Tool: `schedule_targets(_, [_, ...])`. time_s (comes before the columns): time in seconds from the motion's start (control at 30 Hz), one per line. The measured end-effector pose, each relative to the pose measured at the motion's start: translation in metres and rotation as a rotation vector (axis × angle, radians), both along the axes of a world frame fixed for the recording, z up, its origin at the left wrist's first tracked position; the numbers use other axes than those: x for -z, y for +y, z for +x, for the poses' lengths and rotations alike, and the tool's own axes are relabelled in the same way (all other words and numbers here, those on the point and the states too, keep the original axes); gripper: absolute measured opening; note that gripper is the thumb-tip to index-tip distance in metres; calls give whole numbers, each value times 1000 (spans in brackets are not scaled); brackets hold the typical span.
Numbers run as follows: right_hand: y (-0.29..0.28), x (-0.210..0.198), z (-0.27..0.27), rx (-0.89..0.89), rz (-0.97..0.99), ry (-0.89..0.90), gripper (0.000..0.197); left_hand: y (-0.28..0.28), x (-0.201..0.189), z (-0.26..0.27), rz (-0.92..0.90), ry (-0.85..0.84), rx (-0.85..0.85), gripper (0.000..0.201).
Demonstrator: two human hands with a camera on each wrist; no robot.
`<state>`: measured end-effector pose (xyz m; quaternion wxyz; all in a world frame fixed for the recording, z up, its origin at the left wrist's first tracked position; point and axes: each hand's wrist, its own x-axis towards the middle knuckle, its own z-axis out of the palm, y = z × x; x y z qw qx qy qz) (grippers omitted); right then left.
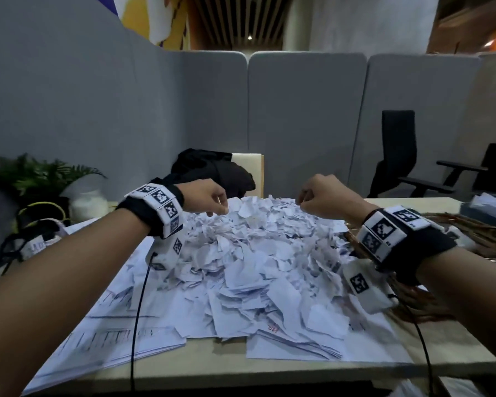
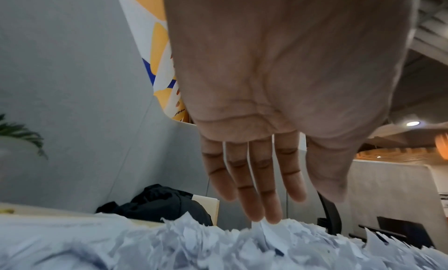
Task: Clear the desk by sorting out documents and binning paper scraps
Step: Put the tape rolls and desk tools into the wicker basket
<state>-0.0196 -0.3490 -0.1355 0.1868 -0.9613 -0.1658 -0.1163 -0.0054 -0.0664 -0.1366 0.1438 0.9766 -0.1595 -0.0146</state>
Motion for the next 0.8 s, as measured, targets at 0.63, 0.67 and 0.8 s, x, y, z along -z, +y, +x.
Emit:
schedule_targets(0.63, [-23, 31, -58, -225, -202, 205, 16, -80, 18, -55, 69, 68, 462, 17])
schedule_targets(0.67, [-24, 34, -61, -241, -191, 162, 15, -84, 21, -58, 69, 84, 481, 15])
schedule_targets(0.8, [-27, 42, -82, -382, -116, 228, 15, -90, 28, -65, 66, 123, 499, 13])
